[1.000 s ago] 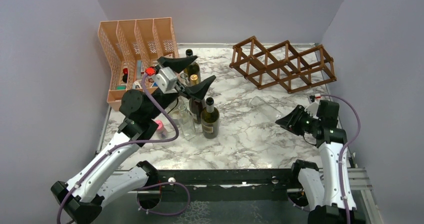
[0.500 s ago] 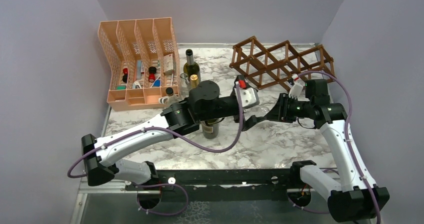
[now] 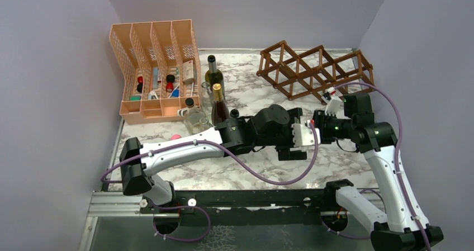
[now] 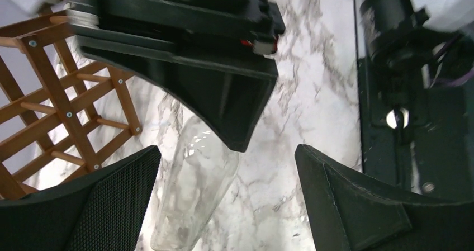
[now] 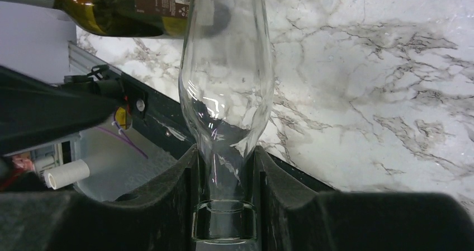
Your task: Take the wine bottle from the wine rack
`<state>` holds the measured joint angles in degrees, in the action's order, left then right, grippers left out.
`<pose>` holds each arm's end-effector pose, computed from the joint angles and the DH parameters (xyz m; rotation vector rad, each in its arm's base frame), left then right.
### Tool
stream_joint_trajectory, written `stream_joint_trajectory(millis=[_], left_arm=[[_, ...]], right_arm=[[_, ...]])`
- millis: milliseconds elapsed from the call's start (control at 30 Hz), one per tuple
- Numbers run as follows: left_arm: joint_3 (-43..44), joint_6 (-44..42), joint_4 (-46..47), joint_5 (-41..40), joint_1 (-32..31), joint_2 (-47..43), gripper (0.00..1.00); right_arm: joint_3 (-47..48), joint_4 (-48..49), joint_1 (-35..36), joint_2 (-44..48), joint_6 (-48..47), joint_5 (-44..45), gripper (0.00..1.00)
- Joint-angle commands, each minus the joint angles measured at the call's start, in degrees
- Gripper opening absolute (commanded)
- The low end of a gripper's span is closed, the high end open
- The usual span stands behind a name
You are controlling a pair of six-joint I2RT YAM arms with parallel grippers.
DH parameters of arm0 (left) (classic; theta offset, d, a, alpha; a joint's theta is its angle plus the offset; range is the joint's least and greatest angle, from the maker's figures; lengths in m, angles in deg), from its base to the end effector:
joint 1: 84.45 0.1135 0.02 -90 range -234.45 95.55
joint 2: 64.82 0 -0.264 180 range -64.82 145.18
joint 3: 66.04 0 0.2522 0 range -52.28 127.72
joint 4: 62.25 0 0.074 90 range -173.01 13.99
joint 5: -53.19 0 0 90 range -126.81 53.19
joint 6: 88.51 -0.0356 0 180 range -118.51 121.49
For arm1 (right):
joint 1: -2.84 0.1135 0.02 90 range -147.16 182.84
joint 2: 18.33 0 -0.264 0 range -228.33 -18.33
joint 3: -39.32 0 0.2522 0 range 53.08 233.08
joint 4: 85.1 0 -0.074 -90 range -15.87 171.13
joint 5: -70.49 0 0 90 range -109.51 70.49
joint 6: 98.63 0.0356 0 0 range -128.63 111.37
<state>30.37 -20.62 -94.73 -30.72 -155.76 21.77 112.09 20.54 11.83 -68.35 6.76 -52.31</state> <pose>0.1098 -0.3363 0.3779 1.5218 1.3351 -0.6589 0.1427 0.0421 0.3319 -0.1145 2.4744 0.8900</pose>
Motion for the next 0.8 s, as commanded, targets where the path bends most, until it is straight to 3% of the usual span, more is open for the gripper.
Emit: stream_joint_trajectory(millis=[0, 133, 233, 267, 567, 667, 767], left_arm=[[3.5, -10.6, -5.9, -8.0, -2.9, 4.0, 0.95], [4.2, -13.6, -7.1, -11.8, -4.0, 6.9, 0.88], [4.6, -14.4, -7.0, -15.1, -4.3, 8.4, 0.65], [4.6, -14.6, -6.9, -15.7, -4.4, 8.8, 0.64], [1.5, -16.6, -3.2, -18.8, -4.8, 9.3, 0.80], [1.0, -16.4, -1.9, -18.6, -4.8, 9.1, 0.57], [0.3, -15.5, -0.8, -17.4, -4.8, 8.3, 0.45]], right_arm=[[4.0, -1.6, 0.2, 2.2, -0.4, 0.3, 0.01], [3.6, -2.1, 0.3, 3.6, -0.3, -0.5, 0.01], [3.5, -1.9, 0.9, 4.6, -0.5, -0.9, 0.01], [3.6, -2.0, 1.1, 4.8, -0.5, -0.7, 0.01], [3.9, -2.1, 2.2, 4.8, -0.7, -0.9, 0.01], [3.8, -2.0, 2.2, 4.8, -0.8, -1.3, 0.01], [4.1, -2.0, 2.2, 5.4, -1.1, -1.8, 0.01]])
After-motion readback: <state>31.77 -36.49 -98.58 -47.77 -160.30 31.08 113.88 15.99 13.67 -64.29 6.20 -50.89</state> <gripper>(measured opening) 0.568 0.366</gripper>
